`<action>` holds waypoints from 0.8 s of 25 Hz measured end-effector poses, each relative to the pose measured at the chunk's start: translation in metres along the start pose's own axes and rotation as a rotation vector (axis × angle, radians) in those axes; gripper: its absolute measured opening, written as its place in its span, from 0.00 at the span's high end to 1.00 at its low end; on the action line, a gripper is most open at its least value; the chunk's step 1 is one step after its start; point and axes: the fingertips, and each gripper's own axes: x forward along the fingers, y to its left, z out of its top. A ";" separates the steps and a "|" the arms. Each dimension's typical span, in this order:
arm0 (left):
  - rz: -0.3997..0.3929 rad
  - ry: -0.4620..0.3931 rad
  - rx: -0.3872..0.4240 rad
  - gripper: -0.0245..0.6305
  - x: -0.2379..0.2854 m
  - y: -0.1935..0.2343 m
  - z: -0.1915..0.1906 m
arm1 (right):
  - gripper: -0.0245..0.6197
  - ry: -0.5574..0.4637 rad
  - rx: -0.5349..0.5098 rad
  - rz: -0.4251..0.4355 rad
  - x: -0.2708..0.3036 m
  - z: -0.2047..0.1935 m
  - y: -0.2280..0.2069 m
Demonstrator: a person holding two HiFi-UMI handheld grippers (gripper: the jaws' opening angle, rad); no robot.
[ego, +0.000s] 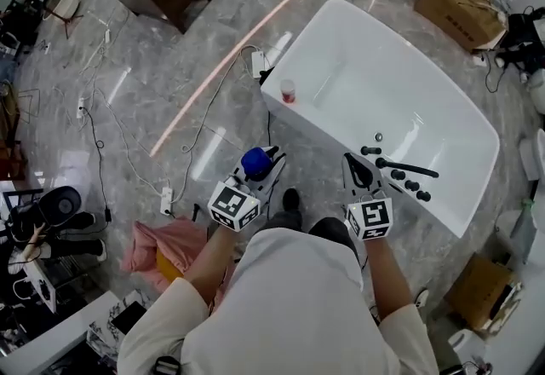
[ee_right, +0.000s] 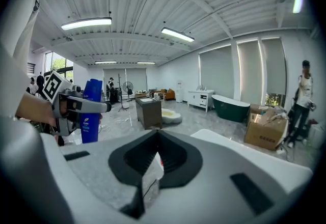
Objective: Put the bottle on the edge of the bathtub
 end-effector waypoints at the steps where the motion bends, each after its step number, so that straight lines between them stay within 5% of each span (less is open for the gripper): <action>1: -0.002 0.002 -0.001 0.85 0.002 0.002 0.000 | 0.96 0.004 0.002 -0.001 0.002 0.000 -0.001; 20: 0.071 0.003 -0.018 0.84 0.090 0.031 -0.026 | 0.96 0.106 0.042 0.097 0.052 -0.044 -0.057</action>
